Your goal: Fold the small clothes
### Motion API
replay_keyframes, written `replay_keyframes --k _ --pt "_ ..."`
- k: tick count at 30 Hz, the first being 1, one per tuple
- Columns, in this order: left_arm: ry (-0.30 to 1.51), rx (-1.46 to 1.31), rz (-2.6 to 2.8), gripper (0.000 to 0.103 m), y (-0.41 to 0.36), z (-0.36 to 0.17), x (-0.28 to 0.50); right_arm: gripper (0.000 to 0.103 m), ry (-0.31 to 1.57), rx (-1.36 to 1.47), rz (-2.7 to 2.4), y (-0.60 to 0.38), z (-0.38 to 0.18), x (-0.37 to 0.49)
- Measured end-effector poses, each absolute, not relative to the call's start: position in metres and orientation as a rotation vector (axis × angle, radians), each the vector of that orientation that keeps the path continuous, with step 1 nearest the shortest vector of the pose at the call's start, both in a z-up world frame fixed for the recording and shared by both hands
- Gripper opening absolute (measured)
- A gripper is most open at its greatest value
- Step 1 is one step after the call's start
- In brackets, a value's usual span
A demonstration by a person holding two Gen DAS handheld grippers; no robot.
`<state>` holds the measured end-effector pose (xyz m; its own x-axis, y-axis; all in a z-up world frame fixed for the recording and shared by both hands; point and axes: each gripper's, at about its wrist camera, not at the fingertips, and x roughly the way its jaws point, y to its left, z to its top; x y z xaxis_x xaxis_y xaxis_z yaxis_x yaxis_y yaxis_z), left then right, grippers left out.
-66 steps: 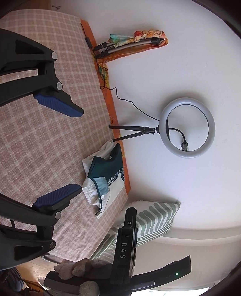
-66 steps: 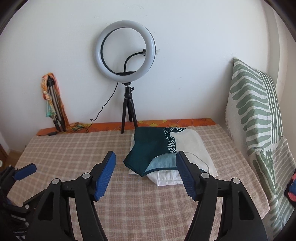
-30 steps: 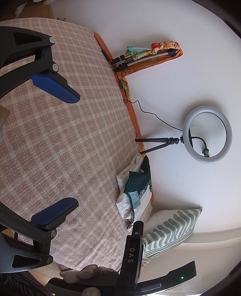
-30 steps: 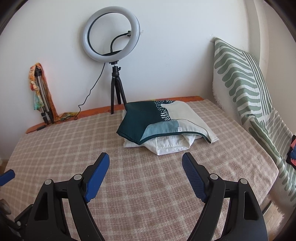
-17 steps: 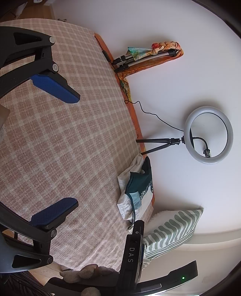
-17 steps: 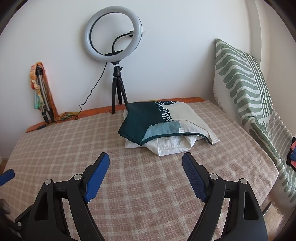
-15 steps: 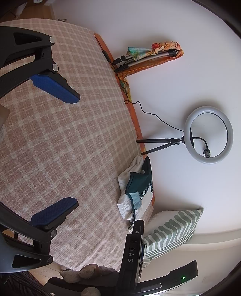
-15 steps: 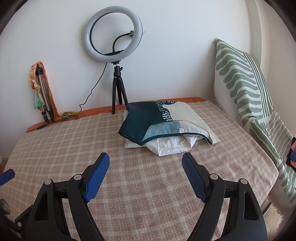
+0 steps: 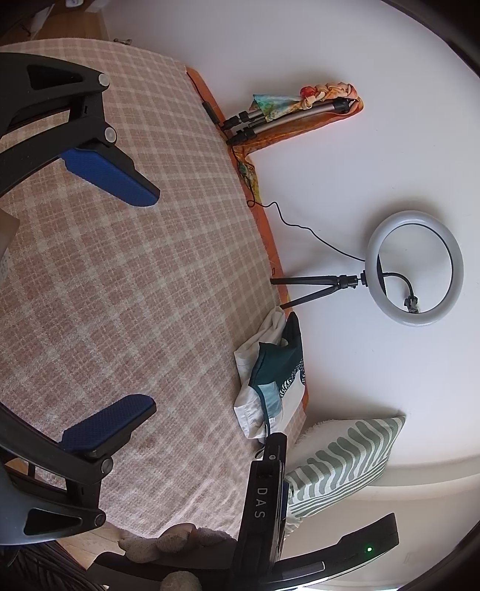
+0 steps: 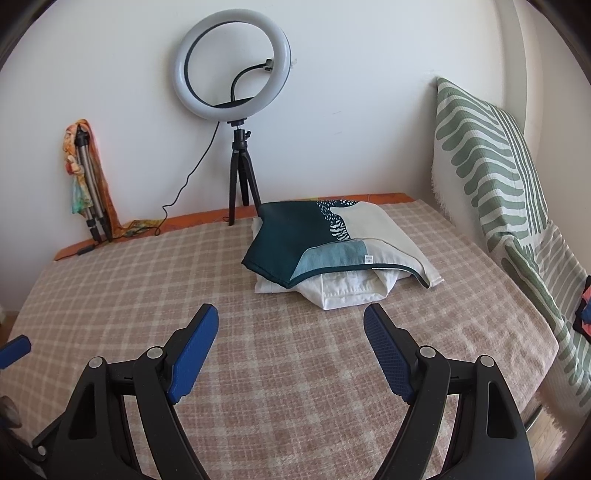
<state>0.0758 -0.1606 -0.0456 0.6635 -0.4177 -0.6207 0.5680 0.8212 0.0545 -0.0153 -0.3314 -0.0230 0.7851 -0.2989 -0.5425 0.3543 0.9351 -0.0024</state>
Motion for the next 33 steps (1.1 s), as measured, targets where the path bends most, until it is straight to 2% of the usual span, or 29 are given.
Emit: replay_keyframes --k 33 --pt "0.626 0.263 -0.578 0.103 -0.1627 -0.0433 0.0714 0.081 0.575 0.108 -0.337 -0.3301 -0.0239 -0.0142"
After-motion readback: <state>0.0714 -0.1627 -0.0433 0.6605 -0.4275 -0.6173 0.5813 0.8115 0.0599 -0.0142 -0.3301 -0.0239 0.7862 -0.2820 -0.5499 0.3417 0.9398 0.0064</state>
